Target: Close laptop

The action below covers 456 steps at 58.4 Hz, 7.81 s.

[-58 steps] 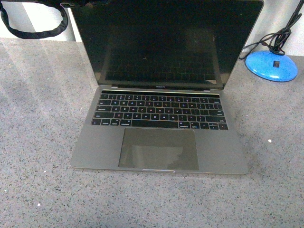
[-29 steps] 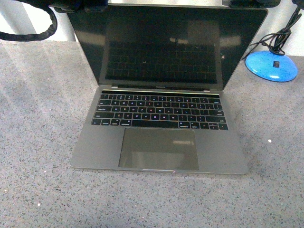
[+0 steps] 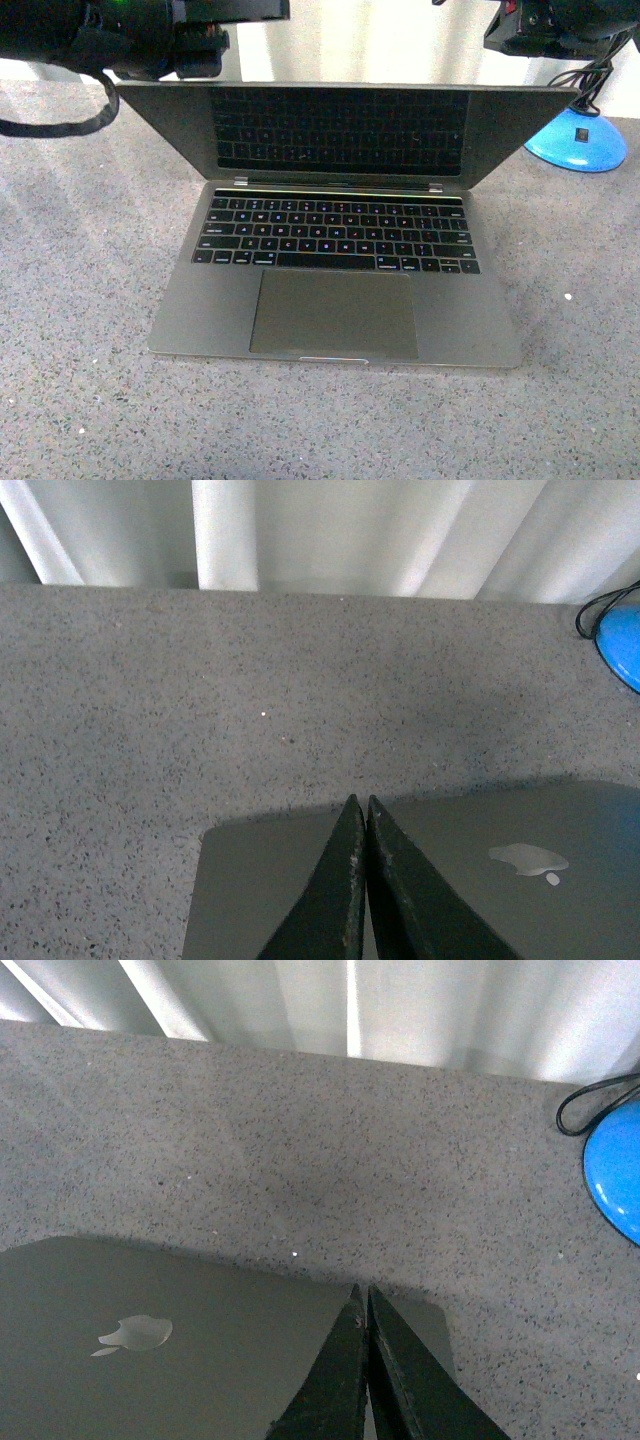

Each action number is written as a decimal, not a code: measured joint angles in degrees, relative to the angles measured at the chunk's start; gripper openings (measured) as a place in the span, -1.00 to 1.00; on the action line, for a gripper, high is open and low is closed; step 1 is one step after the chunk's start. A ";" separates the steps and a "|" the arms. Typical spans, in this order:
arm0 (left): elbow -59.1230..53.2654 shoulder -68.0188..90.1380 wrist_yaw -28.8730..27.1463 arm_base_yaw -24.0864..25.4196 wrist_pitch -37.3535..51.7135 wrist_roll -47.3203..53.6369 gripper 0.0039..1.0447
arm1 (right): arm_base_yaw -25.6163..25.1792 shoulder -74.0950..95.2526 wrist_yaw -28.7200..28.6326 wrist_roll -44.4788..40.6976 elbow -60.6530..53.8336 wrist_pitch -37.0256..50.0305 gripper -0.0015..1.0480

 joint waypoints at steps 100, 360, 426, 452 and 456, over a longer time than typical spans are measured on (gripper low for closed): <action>-6.82 3.50 -0.07 0.72 -1.51 -7.34 -0.94 | 1.01 3.06 -2.60 11.17 -14.80 6.40 -0.98; -19.12 2.27 -4.63 2.99 11.32 -15.23 -0.60 | 0.37 -5.33 11.02 -6.88 -25.64 19.98 -0.97; -49.07 -27.74 -2.12 13.33 43.98 7.98 -0.94 | -11.52 -38.51 4.83 -9.75 -55.30 49.55 -0.98; -50.31 -59.69 3.13 18.29 13.59 9.07 -0.94 | -17.22 -59.32 -0.90 -9.64 -58.80 32.89 -0.98; -50.31 -63.34 3.10 18.29 10.69 9.07 -0.94 | -17.22 -62.47 -0.90 -9.64 -58.84 30.29 -0.98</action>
